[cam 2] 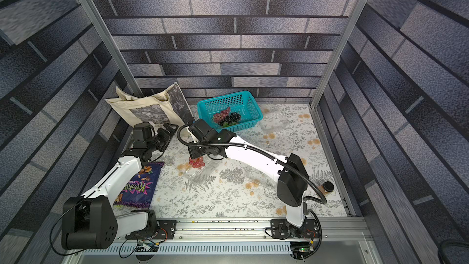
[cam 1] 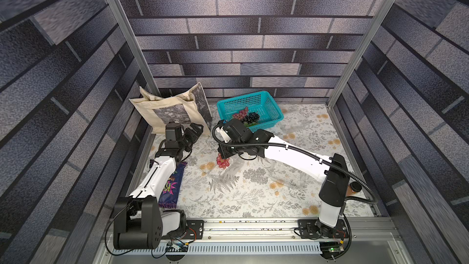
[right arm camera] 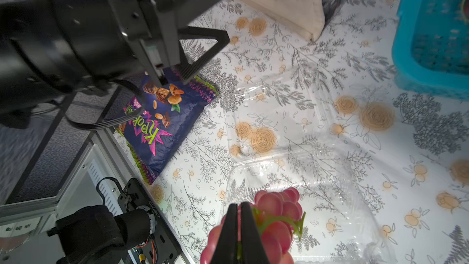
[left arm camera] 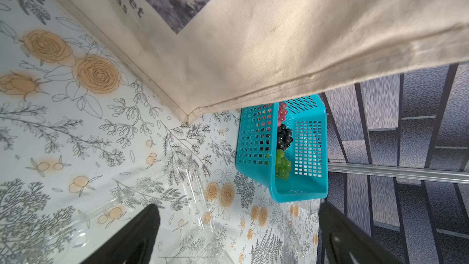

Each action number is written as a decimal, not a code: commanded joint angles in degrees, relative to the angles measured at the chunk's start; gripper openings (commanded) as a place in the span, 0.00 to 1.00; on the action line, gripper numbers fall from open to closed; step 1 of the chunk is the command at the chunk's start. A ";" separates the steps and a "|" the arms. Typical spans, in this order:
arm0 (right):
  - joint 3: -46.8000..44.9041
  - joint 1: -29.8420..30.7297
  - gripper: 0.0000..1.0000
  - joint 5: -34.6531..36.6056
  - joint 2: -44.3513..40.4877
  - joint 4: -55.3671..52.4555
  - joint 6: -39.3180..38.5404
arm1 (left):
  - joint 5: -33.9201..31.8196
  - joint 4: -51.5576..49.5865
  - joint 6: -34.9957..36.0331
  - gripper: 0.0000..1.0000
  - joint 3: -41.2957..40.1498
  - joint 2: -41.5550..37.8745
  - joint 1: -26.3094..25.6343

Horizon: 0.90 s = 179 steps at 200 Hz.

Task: Pack grapes into containers
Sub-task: Place the grape into the packing box.

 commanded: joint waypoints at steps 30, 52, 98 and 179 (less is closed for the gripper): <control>-6.85 -0.05 0.00 3.97 1.19 1.33 1.46 | 1.09 -4.96 2.85 1.00 -3.07 -2.56 -2.84; -10.11 -0.79 0.00 4.95 0.48 0.89 2.60 | -0.10 -5.48 3.49 1.00 -4.08 -3.16 -4.39; -15.58 -2.42 0.00 6.66 0.06 1.78 5.84 | -1.84 -5.38 3.84 1.00 -4.52 -3.10 -8.60; -12.82 -6.05 0.00 7.84 8.16 2.28 10.59 | -2.02 -5.32 4.40 1.00 -5.86 -4.30 -9.61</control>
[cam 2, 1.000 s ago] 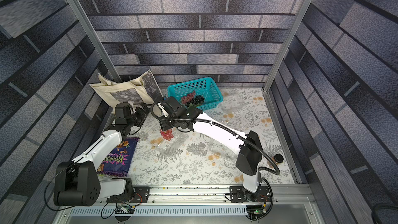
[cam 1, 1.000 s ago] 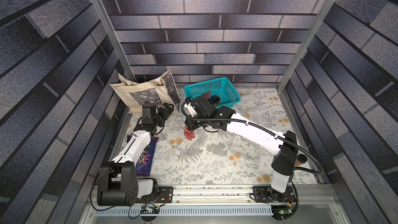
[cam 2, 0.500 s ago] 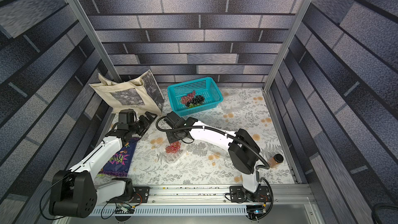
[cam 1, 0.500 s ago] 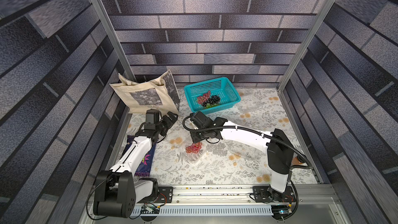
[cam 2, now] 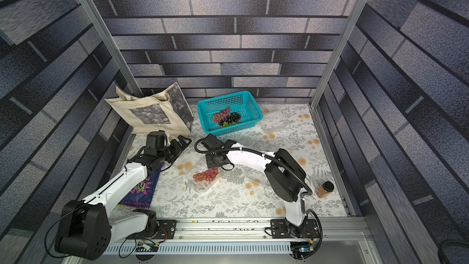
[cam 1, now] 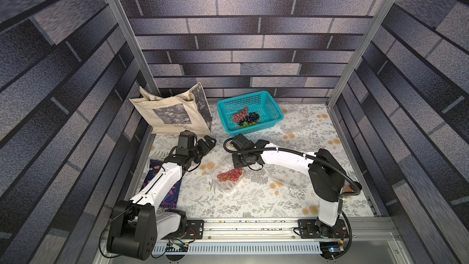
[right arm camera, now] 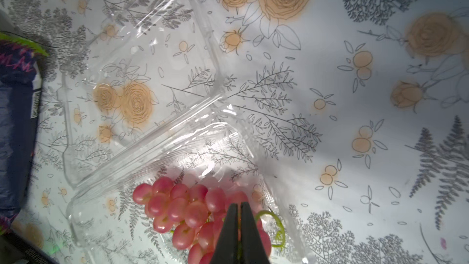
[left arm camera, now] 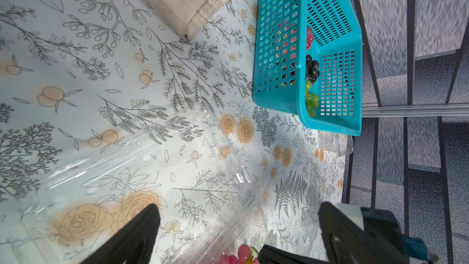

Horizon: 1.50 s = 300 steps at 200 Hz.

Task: Pack grapes into containers
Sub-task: Place the grape into the packing box, then move the basket to the center of the board.

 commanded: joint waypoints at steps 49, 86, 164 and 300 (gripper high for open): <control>4.39 -2.16 0.01 4.25 4.12 -0.39 1.09 | 1.14 -4.60 3.42 1.00 0.22 -3.17 1.71; 6.22 -2.20 0.15 5.69 2.47 -1.27 -0.35 | 1.92 -6.22 3.82 1.00 0.25 -4.13 1.94; 4.61 -2.10 0.62 4.92 -3.75 0.00 -2.13 | 1.59 -8.44 3.34 1.00 -1.66 -5.89 2.03; 55.96 -7.10 1.00 12.65 26.73 -21.13 -24.14 | 0.95 -9.65 1.57 1.00 -7.21 -9.45 1.03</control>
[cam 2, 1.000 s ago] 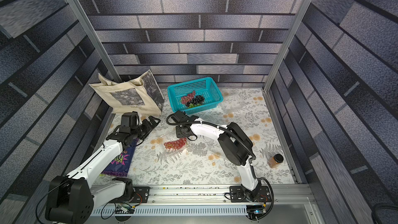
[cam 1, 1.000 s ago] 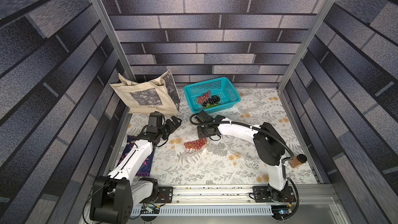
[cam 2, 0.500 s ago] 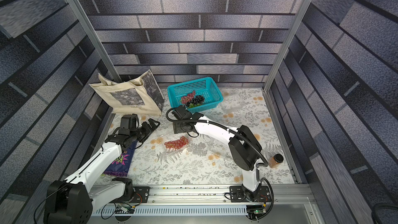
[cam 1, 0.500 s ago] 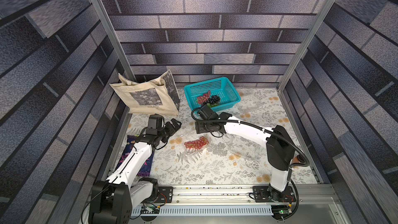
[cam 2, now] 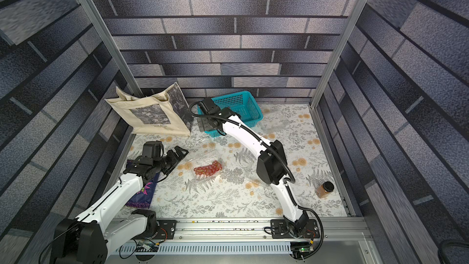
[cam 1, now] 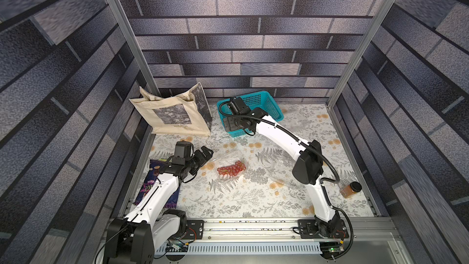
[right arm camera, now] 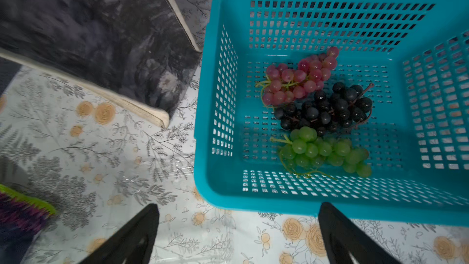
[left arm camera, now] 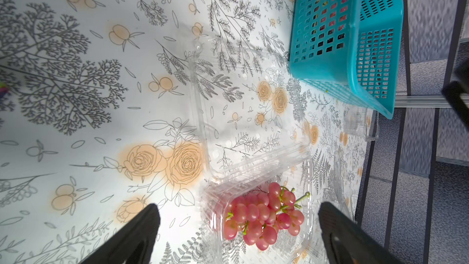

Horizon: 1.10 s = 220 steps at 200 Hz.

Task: Pack grapes into containers
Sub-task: Move the basket to the center of the board.

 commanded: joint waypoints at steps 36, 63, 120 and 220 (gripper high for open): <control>14.44 0.39 1.00 1.08 13.17 -5.73 -6.12 | 0.31 -2.79 0.34 1.00 -1.54 -1.74 -0.38; 15.16 0.45 1.00 6.86 15.31 -4.33 -5.61 | 0.60 -1.52 -0.11 1.00 -3.10 -1.72 -0.62; 16.89 -1.96 1.00 16.38 15.97 -4.76 -1.86 | -0.11 0.03 -0.18 1.00 -4.24 -1.21 -2.04; 4.51 -4.21 1.00 -6.29 -3.09 -2.62 0.51 | -3.37 3.53 -1.51 1.00 -1.40 5.27 -9.61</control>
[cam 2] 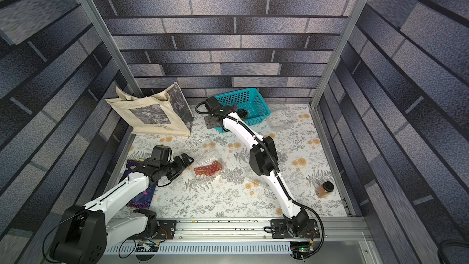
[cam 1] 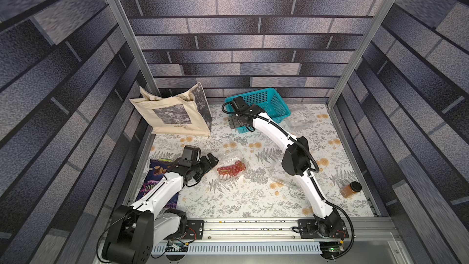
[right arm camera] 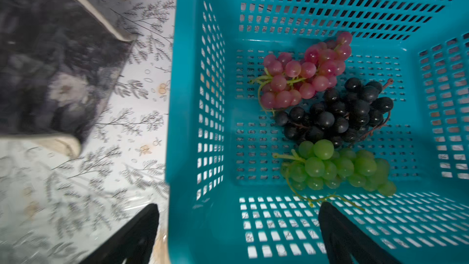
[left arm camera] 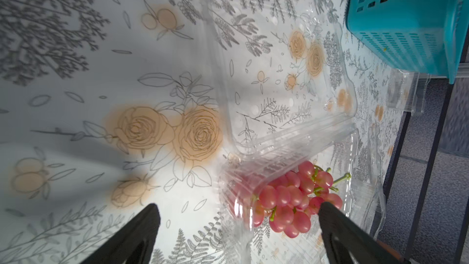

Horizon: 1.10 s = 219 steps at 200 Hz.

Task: Pack grapes into containers
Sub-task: Move the basket to the center of the board, then adjust the packing box at the center of the board.

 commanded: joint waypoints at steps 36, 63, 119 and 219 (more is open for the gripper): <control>-19.21 0.65 1.00 -1.88 -22.68 2.23 3.71 | -4.76 3.93 -4.54 1.00 0.47 -0.60 -8.09; -30.66 -0.26 1.00 -0.32 -30.85 3.37 4.06 | -5.90 6.35 -6.60 1.00 0.87 0.55 -12.52; -48.00 -2.17 1.00 -1.63 -38.97 6.35 7.87 | -8.92 12.98 -10.15 1.00 5.84 9.24 -22.21; -62.18 -5.98 0.95 -9.23 -41.09 12.01 11.66 | -9.09 4.59 -5.39 1.00 8.52 5.30 -19.31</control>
